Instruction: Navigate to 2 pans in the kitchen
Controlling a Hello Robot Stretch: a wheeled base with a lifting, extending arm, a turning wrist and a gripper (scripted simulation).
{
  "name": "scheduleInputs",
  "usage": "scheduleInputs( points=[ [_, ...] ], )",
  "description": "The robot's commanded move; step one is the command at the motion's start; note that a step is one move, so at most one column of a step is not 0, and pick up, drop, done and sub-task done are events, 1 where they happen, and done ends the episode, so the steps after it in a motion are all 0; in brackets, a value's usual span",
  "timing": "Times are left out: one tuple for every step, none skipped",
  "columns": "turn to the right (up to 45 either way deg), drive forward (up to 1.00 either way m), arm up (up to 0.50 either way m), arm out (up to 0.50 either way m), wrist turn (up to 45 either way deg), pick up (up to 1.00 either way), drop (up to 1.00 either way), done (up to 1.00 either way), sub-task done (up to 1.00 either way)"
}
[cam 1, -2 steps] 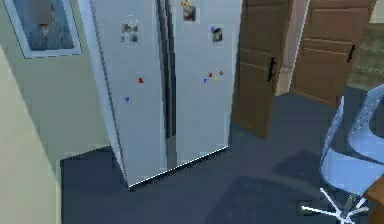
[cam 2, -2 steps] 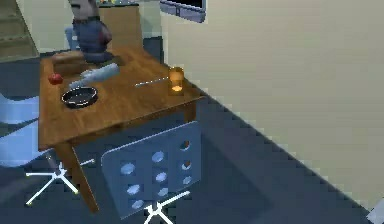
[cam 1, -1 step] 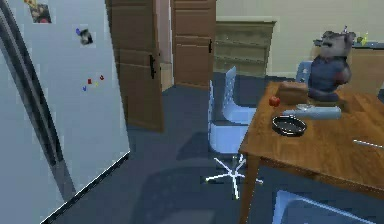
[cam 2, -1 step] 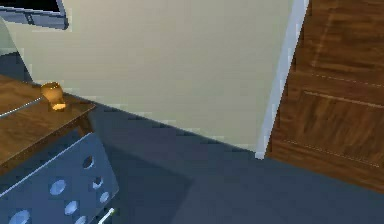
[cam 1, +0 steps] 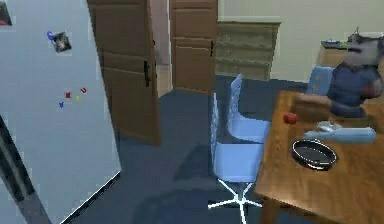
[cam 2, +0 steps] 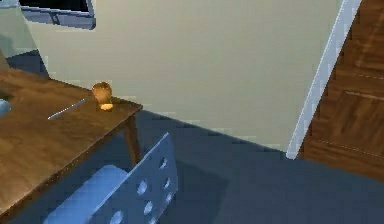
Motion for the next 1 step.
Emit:
scheduleInputs(
  points=[
    [-9.0,0.0,0.0,0.0,0.0,0.0,0.0,0.0,0.0]
  ],
)
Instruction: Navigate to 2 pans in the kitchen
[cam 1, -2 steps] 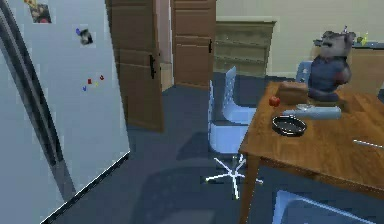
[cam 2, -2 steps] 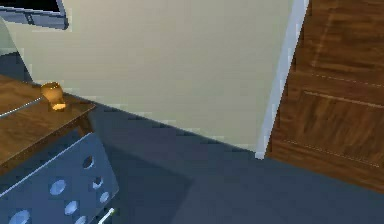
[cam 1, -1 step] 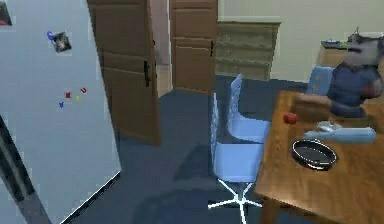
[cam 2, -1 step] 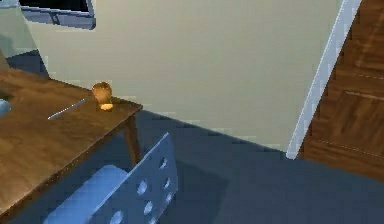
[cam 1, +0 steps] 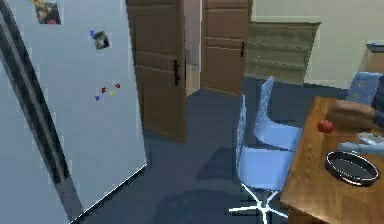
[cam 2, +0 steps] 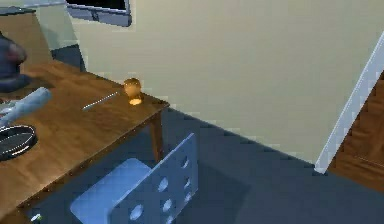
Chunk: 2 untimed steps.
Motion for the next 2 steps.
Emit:
scheduleInputs(
  points=[
    [0.0,1.0,0.0,0.0,0.0,0.0,0.0,0.0,0.0],
    [-3.0,0.0,0.0,0.0,0.0,0.0,0.0,0.0,0.0]
  ],
)
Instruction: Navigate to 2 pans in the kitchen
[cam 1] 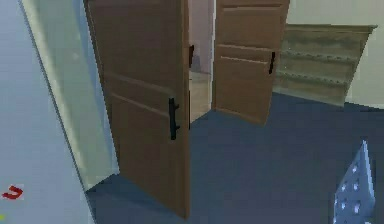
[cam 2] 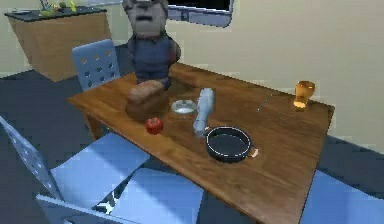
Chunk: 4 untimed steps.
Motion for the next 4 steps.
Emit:
scheduleInputs(
  points=[
    [-6.0,0.0,0.0,0.0,0.0,0.0,0.0,0.0,0.0],
    [0.0,0.4,0.0,0.0,0.0,0.0,0.0,0.0,0.0],
    [42.0,0.0,0.0,0.0,0.0,0.0,0.0,0.0,0.0],
    [0.0,0.95,0.0,0.0,0.0,0.0,0.0,0.0,0.0]
  ],
)
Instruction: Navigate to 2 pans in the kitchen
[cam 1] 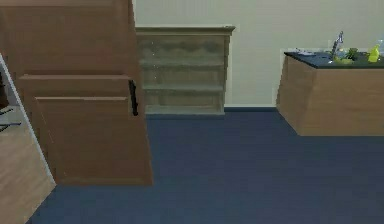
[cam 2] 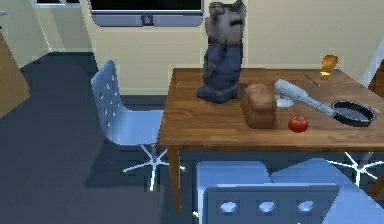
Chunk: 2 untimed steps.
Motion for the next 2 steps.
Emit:
scheduleInputs(
  points=[
    [12.0,0.0,0.0,0.0,0.0,0.0,0.0,0.0,0.0],
    [0.0,0.7,0.0,0.0,0.0,0.0,0.0,0.0,0.0]
  ],
)
